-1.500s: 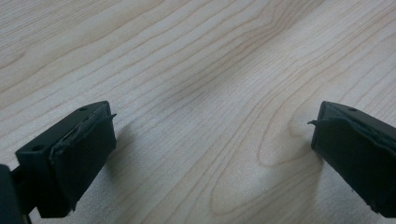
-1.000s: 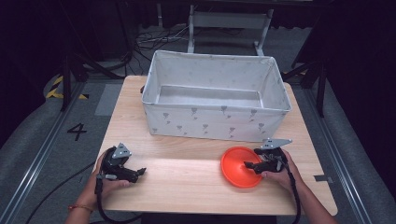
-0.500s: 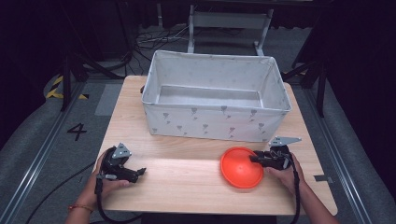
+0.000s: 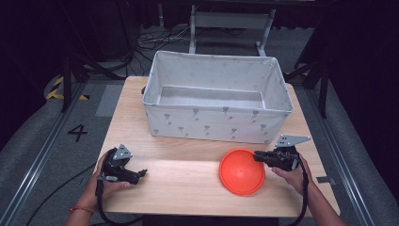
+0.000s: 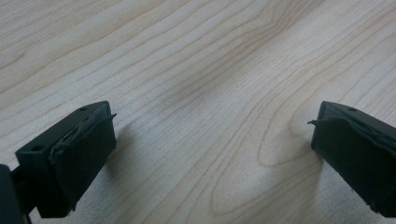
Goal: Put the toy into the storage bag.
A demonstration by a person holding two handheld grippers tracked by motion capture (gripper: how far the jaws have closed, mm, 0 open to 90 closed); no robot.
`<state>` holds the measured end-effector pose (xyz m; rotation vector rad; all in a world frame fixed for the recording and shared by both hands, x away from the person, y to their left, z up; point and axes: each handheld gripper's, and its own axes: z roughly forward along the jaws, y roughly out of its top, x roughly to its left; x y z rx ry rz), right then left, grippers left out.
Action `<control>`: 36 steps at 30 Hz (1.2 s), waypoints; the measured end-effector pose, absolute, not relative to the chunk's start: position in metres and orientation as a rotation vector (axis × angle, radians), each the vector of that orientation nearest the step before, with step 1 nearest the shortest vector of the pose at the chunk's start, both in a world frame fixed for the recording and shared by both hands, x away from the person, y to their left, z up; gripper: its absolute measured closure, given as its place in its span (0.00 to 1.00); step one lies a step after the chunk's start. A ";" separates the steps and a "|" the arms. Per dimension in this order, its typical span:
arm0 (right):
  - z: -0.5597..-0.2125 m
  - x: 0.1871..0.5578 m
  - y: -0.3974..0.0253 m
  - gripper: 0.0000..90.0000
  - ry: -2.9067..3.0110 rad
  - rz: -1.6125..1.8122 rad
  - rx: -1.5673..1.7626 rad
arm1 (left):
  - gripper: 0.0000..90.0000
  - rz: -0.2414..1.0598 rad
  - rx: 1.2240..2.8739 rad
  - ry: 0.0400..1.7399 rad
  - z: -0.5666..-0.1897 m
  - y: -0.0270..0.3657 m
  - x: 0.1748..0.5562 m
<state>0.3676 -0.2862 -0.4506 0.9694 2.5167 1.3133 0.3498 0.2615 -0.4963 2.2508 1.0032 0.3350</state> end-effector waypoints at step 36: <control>-0.319 0.324 -0.276 0.92 2.467 1.110 0.556 | 0.00 0.339 2.250 1.012 -0.496 0.261 0.349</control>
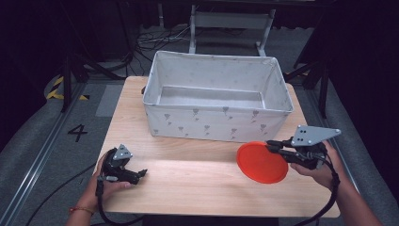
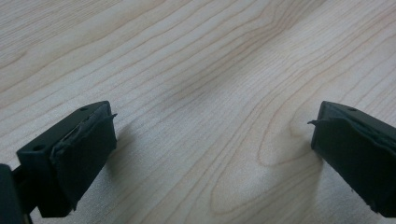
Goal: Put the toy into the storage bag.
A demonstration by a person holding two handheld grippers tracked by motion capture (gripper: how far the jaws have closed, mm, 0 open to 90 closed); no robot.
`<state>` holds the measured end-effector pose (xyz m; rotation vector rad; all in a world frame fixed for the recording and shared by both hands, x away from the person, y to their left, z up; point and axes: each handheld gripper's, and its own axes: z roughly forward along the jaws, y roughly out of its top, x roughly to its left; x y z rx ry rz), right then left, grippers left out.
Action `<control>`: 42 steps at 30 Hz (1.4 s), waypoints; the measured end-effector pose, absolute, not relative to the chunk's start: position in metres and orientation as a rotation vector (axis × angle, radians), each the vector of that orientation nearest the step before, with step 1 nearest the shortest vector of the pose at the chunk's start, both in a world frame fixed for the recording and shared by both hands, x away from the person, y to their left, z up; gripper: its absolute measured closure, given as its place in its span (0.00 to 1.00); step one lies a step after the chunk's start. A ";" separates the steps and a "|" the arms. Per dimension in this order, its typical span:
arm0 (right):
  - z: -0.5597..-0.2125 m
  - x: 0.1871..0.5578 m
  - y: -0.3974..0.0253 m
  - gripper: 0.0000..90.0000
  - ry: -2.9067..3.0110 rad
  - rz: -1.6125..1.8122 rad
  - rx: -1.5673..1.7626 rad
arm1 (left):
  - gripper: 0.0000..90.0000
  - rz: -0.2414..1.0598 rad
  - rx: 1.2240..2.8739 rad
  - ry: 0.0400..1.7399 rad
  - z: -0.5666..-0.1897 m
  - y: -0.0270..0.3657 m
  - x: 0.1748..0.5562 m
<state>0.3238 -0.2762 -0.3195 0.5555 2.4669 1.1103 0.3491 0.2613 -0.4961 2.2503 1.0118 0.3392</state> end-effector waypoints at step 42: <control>-0.182 0.365 -0.277 0.92 2.355 1.082 0.474 | 0.00 0.338 2.251 1.007 -0.496 0.261 0.350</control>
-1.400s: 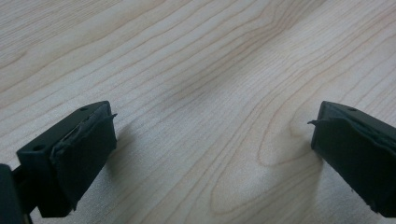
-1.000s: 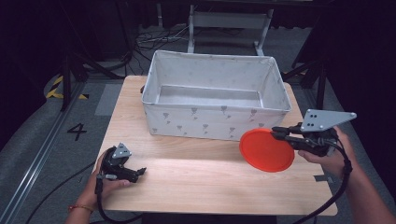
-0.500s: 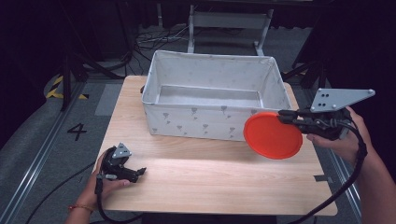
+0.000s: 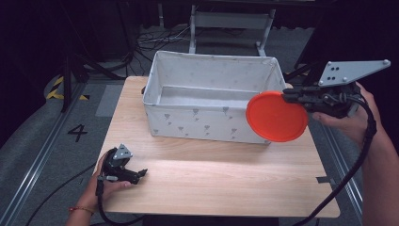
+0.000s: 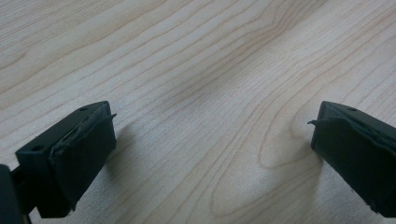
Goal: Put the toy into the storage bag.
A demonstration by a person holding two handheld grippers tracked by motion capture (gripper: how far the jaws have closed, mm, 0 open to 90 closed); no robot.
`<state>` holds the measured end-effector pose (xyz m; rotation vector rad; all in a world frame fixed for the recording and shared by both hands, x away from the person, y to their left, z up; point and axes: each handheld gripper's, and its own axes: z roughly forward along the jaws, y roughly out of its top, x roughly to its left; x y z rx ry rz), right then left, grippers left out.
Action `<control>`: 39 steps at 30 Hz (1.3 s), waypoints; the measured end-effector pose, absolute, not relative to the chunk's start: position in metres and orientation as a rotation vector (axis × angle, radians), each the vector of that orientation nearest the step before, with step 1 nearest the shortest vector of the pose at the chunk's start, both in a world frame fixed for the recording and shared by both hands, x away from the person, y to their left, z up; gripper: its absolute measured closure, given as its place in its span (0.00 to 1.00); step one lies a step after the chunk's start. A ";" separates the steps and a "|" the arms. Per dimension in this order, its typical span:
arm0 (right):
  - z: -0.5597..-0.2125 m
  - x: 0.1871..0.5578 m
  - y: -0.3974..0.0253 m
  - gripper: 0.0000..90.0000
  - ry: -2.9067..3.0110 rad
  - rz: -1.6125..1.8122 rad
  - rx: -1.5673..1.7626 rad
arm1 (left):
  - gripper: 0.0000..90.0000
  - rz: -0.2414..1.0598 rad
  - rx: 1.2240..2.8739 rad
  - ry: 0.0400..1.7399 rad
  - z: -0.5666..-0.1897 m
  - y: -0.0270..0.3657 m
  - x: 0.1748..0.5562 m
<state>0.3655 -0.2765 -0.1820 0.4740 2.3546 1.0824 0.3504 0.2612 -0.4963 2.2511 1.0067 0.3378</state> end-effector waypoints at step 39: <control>-0.208 0.497 -0.269 0.92 2.353 1.006 0.565 | 0.00 0.334 2.251 0.998 -0.497 0.261 0.351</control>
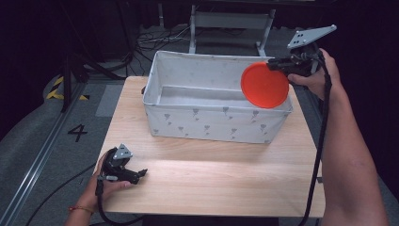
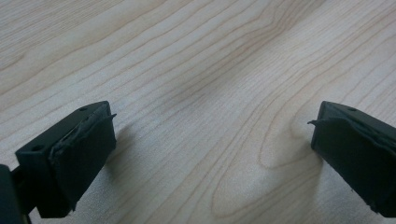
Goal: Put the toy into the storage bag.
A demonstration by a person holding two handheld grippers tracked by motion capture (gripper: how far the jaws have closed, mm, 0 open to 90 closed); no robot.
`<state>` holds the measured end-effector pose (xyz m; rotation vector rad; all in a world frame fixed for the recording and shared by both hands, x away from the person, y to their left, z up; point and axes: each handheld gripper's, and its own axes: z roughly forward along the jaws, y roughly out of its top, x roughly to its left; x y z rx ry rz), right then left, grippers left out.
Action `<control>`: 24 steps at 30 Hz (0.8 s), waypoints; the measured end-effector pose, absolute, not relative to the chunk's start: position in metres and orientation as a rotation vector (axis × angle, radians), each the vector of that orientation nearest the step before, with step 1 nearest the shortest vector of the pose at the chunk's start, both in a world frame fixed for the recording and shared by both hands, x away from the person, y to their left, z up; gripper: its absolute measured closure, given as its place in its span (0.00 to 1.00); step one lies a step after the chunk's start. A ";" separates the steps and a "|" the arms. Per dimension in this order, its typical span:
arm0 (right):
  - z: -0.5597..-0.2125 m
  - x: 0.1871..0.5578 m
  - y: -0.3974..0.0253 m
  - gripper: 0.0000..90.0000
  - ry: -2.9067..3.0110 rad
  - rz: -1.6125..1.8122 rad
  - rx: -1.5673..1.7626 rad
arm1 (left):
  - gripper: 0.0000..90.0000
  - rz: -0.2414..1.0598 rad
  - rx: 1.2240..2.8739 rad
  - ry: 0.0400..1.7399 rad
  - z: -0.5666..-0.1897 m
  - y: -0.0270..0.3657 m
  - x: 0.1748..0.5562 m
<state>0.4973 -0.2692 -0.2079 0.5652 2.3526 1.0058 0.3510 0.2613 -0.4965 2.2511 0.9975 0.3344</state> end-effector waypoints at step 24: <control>-0.278 0.502 -0.258 0.92 2.617 0.814 0.452 | 0.00 0.334 2.251 1.001 -0.496 0.261 0.351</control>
